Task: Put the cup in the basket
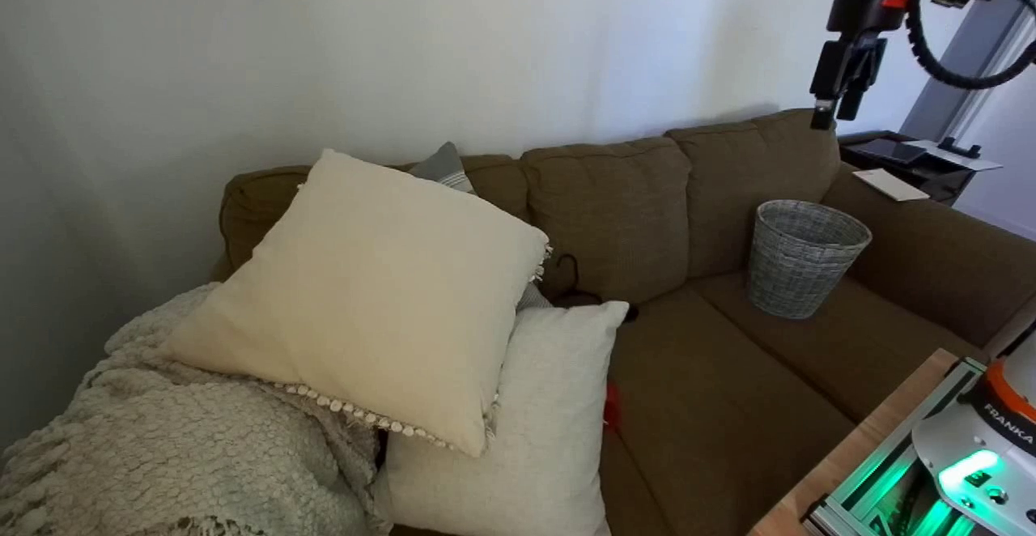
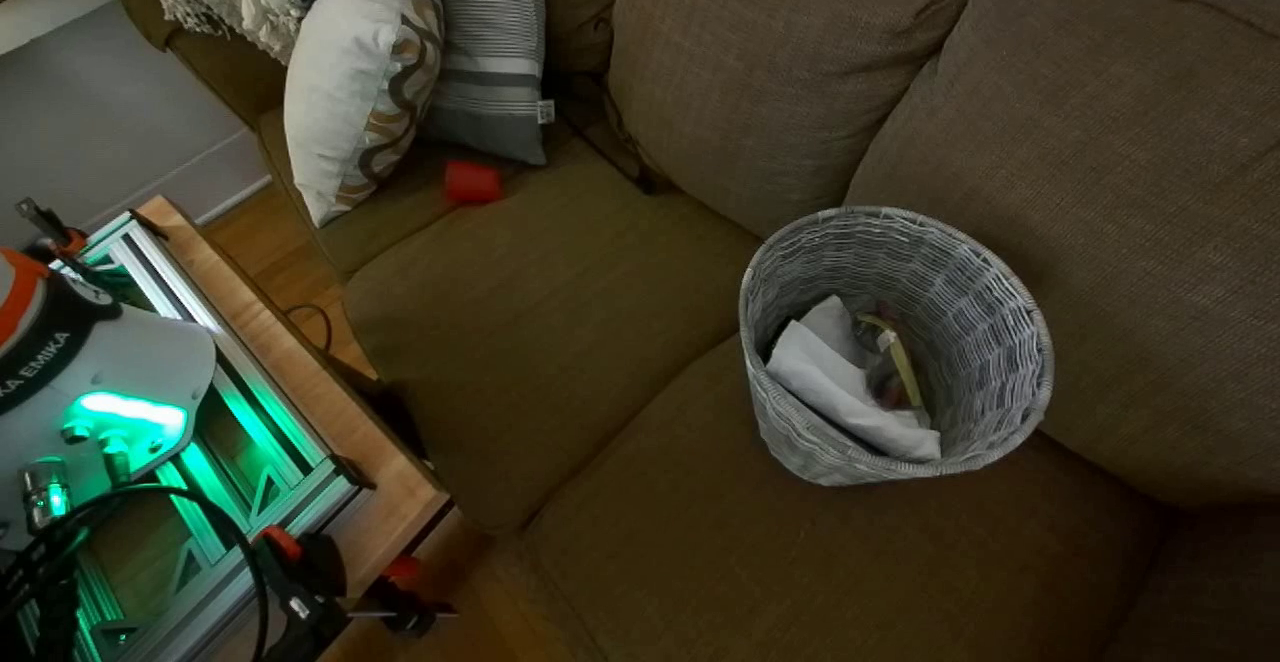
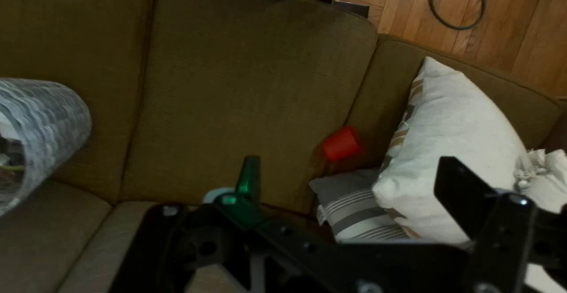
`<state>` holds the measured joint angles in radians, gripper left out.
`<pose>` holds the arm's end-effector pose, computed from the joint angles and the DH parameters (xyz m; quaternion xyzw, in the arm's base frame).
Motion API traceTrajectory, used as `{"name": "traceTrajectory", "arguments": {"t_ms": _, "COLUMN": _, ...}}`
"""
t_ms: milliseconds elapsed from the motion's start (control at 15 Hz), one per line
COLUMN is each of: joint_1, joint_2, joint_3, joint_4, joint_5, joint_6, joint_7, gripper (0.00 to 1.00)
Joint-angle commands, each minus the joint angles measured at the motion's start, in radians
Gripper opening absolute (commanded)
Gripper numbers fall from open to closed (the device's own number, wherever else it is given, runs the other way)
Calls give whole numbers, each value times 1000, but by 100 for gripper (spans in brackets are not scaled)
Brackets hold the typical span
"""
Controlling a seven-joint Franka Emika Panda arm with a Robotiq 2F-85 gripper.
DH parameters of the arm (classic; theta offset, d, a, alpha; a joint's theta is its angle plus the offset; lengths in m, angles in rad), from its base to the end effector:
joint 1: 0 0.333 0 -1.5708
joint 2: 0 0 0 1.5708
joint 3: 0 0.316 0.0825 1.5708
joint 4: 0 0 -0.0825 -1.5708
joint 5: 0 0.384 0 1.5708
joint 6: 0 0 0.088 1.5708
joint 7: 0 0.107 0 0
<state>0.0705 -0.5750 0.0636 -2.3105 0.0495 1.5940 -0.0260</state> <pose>0.3576 0.0571 0.5426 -0.9949 -0.0711 0.0714 0.0039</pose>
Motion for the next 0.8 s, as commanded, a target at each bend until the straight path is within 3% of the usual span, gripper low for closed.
{"name": "traceTrajectory", "arguments": {"t_ms": 0, "joint_1": 95, "joint_2": 164, "joint_3": 57, "joint_4": 4, "joint_5": 96, "joint_6": 121, "joint_7": -58, "gripper": 100}}
{"name": "traceTrajectory", "arguments": {"t_ms": 133, "joint_1": 137, "joint_2": 267, "joint_3": 105, "joint_4": 14, "joint_5": 118, "joint_6": 199, "joint_7": -76, "gripper": 100}}
{"name": "traceTrajectory", "arguments": {"t_ms": 400, "joint_1": 153, "joint_2": 490, "joint_3": 185, "joint_4": 9, "joint_5": 30, "joint_6": 348, "joint_7": 25, "gripper": 100}}
{"name": "traceTrajectory", "arguments": {"t_ms": 733, "joint_1": 147, "joint_2": 738, "joint_3": 170, "joint_4": -69, "joint_5": -3, "joint_6": 567, "joint_7": 114, "gripper": 100}}
